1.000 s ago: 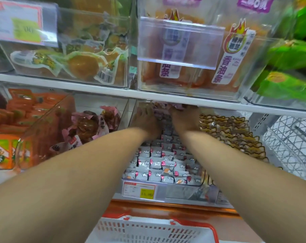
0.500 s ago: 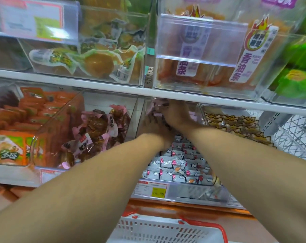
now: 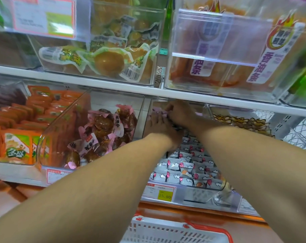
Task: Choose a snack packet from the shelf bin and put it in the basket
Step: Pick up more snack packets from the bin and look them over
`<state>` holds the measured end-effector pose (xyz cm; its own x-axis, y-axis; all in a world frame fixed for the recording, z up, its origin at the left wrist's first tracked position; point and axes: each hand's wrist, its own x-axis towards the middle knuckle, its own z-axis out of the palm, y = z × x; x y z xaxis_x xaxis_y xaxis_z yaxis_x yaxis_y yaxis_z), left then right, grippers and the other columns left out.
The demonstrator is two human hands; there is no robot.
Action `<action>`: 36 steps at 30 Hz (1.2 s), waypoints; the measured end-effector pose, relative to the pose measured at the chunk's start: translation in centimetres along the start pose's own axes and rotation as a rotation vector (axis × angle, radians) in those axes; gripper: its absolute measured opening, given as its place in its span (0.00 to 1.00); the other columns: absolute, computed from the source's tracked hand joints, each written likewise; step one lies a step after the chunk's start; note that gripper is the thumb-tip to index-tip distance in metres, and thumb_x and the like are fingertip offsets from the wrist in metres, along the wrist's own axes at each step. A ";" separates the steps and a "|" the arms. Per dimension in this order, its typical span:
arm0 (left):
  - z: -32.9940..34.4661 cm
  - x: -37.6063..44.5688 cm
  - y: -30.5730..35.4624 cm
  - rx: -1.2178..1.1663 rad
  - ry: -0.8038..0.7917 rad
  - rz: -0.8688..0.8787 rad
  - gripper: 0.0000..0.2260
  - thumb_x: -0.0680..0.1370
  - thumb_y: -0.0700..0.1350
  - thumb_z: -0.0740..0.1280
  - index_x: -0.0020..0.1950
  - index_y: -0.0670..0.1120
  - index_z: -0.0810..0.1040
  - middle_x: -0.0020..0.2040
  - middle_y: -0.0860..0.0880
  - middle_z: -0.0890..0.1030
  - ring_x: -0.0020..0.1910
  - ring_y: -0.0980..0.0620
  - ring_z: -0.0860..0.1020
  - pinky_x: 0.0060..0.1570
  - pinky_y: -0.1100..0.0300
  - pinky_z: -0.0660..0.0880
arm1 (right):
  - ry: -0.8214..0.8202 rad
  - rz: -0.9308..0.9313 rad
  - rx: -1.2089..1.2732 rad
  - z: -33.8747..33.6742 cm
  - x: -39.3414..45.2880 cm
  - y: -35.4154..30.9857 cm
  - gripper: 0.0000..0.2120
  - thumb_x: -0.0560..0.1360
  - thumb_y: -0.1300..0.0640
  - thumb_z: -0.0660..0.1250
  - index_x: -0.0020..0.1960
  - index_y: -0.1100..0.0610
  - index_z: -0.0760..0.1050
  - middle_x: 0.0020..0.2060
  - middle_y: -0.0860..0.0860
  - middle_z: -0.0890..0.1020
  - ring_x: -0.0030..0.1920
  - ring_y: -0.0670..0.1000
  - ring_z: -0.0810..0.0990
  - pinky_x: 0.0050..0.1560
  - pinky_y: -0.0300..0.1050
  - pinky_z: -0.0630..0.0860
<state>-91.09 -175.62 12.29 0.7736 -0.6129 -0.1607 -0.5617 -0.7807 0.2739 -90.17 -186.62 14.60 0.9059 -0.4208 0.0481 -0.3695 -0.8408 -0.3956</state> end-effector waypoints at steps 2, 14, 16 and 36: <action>0.0 0.1 0.1 0.033 -0.022 -0.008 0.38 0.82 0.67 0.43 0.83 0.44 0.39 0.83 0.42 0.39 0.81 0.40 0.35 0.80 0.46 0.39 | 0.044 0.076 0.120 -0.1 0.2 -0.3 0.08 0.79 0.62 0.64 0.52 0.56 0.82 0.53 0.53 0.84 0.56 0.55 0.80 0.60 0.45 0.76; -2.4 -5.3 0.2 -0.526 0.282 0.002 0.21 0.80 0.40 0.63 0.74 0.44 0.70 0.72 0.41 0.73 0.70 0.41 0.73 0.64 0.51 0.75 | 0.317 0.411 1.052 -3.0 -8.6 -2.6 0.07 0.82 0.58 0.63 0.47 0.58 0.76 0.46 0.52 0.81 0.53 0.56 0.77 0.55 0.48 0.73; -2.9 -8.5 -0.6 -0.973 0.356 -0.117 0.15 0.78 0.36 0.63 0.63 0.47 0.75 0.53 0.46 0.81 0.49 0.45 0.81 0.39 0.54 0.78 | 0.427 0.470 1.282 -3.0 -11.1 -2.5 0.08 0.82 0.61 0.62 0.55 0.63 0.77 0.51 0.57 0.83 0.55 0.60 0.81 0.62 0.60 0.78; 0.5 -19.9 -6.2 -2.001 0.081 -0.191 0.11 0.82 0.37 0.64 0.52 0.37 0.86 0.55 0.40 0.86 0.54 0.47 0.86 0.44 0.61 0.83 | -0.063 0.357 1.663 -3.5 -25.9 1.2 0.11 0.73 0.62 0.70 0.54 0.64 0.78 0.49 0.59 0.85 0.52 0.57 0.87 0.46 0.43 0.84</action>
<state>-103.13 -158.60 13.31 0.8133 -0.5041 -0.2906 0.5260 0.4235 0.7375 -114.82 -177.95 16.06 0.8530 -0.4485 -0.2669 0.0213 0.5408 -0.8409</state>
